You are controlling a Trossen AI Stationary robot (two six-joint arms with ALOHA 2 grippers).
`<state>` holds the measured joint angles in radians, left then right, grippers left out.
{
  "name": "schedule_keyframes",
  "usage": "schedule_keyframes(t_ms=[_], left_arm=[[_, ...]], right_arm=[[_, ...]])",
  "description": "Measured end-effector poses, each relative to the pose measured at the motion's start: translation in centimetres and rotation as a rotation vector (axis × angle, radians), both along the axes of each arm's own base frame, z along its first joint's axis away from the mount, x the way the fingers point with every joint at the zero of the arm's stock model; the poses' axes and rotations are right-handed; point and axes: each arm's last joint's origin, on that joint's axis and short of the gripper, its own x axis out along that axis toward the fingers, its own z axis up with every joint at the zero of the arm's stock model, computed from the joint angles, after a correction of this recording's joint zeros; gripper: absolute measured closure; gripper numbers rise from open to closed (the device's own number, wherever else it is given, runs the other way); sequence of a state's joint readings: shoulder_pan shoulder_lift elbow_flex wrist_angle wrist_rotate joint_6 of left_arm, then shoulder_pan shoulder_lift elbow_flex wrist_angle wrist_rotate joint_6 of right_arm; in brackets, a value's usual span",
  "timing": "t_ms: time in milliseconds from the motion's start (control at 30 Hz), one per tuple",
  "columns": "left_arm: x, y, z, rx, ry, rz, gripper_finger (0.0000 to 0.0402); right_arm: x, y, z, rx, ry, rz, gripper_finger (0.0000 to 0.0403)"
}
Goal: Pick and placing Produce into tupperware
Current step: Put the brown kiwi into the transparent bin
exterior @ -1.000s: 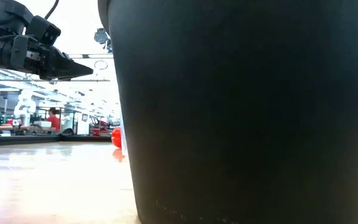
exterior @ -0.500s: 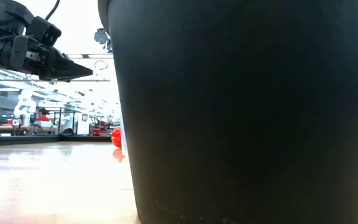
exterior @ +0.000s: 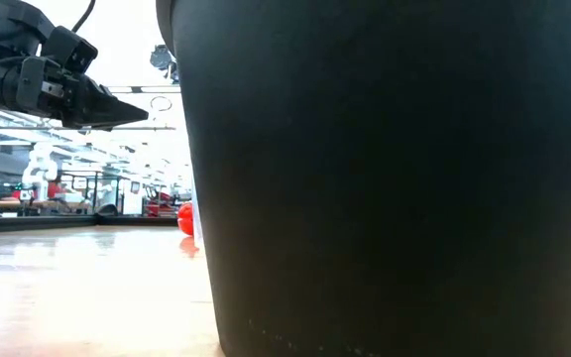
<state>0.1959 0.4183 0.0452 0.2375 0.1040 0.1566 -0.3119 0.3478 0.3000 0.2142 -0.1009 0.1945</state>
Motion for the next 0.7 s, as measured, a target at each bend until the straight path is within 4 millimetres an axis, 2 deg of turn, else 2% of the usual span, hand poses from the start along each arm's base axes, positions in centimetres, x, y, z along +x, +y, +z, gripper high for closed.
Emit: schedule_keyframes(t_ms=[267, 500, 700], left_arm=[[0.0, 0.0, 0.0, 0.003, -0.001, 0.000, 0.0380], [0.0, 0.0, 0.1, 0.018, -0.005, -0.002, 0.0380], [0.0, 0.0, 0.1, 0.020, -0.005, -0.002, 0.0380]], right_arm=[[1.1, -0.5, 0.3, -0.011, -0.019, 0.027, 0.0168], [3.5, -1.2, 0.6, 0.007, 0.060, 0.086, 0.0168], [5.8, -1.8, 1.8, 0.021, 0.106, 0.159, 0.0168]])
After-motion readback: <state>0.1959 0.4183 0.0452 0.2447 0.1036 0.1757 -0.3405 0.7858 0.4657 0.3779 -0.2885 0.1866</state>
